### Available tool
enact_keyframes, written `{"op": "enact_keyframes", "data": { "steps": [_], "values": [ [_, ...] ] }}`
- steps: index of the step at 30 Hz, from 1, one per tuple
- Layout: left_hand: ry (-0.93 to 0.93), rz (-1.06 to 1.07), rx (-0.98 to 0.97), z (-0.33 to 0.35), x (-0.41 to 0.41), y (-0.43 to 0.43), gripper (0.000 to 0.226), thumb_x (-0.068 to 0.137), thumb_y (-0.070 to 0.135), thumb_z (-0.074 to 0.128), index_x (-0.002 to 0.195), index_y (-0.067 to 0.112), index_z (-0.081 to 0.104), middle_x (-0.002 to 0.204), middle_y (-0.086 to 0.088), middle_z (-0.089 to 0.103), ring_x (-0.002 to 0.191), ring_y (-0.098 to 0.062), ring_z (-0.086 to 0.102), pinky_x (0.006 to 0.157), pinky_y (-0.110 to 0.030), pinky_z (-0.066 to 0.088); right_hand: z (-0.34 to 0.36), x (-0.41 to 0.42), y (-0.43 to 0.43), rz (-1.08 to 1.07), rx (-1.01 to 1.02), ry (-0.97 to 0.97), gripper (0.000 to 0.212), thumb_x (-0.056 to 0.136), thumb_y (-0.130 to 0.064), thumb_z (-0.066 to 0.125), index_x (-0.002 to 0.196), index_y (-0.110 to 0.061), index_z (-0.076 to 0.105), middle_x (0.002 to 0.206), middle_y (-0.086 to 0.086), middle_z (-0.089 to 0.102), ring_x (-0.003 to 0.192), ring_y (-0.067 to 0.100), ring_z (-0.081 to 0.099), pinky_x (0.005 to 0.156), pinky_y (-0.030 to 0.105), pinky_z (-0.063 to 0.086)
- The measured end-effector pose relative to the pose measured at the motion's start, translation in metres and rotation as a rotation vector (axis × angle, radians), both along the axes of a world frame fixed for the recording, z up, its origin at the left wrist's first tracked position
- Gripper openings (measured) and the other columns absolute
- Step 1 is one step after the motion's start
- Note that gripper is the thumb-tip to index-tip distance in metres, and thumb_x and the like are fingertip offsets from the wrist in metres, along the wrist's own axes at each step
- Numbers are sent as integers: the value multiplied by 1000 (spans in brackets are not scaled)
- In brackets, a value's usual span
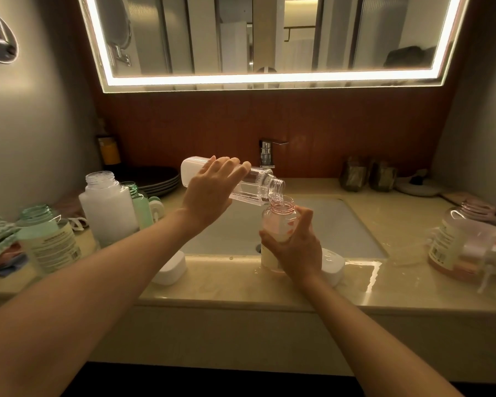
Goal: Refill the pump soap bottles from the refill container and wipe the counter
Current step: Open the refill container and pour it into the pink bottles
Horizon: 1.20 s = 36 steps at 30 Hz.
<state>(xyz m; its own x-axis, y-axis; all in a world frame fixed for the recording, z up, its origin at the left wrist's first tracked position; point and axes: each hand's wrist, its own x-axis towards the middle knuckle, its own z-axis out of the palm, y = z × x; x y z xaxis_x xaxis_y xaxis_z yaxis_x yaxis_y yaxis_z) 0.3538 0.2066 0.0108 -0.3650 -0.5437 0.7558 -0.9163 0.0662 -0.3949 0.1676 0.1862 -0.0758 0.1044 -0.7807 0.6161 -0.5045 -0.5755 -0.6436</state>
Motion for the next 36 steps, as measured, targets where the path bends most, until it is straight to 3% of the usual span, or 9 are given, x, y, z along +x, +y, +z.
{"op": "enact_keyframes", "data": {
  "steps": [4,7,12,16,21,36],
  "values": [
    [1,8,8,0,1,-1,76,55,9,86,118,14,43,109,-11,63,99,-28,62,86,-42,51,-1,0,0,-2,6,9,80,69,-51,72,118,-30,12,121,8,55,95,24,61,73,26,49],
    [2,12,14,0,0,-1,76,56,8,85,118,14,43,110,-11,63,100,-29,62,86,-43,51,0,0,0,-9,15,8,84,70,-49,72,128,-18,21,122,9,55,97,24,60,75,27,49],
    [7,4,18,1,0,-1,75,56,7,85,118,14,42,109,-12,63,100,-29,62,87,-45,51,0,0,0,-2,10,3,77,69,-50,73,114,-32,12,120,9,56,95,24,60,73,26,48],
    [8,2,19,1,1,0,75,57,6,84,118,14,42,109,-12,63,100,-29,61,87,-45,51,-1,0,-1,-13,13,12,83,69,-51,72,125,-25,17,121,8,56,95,23,61,75,27,50],
    [7,-2,15,2,0,1,76,55,4,85,117,14,42,108,-13,63,99,-30,62,86,-46,51,0,0,-1,2,11,-3,76,69,-50,72,113,-35,12,121,9,55,95,23,60,74,26,49],
    [-8,-10,11,3,0,1,77,53,7,86,116,15,42,107,-12,64,98,-29,63,85,-45,51,-2,0,-1,-14,7,18,79,70,-52,71,118,-29,13,122,7,55,96,22,60,72,21,45]
  ]
}}
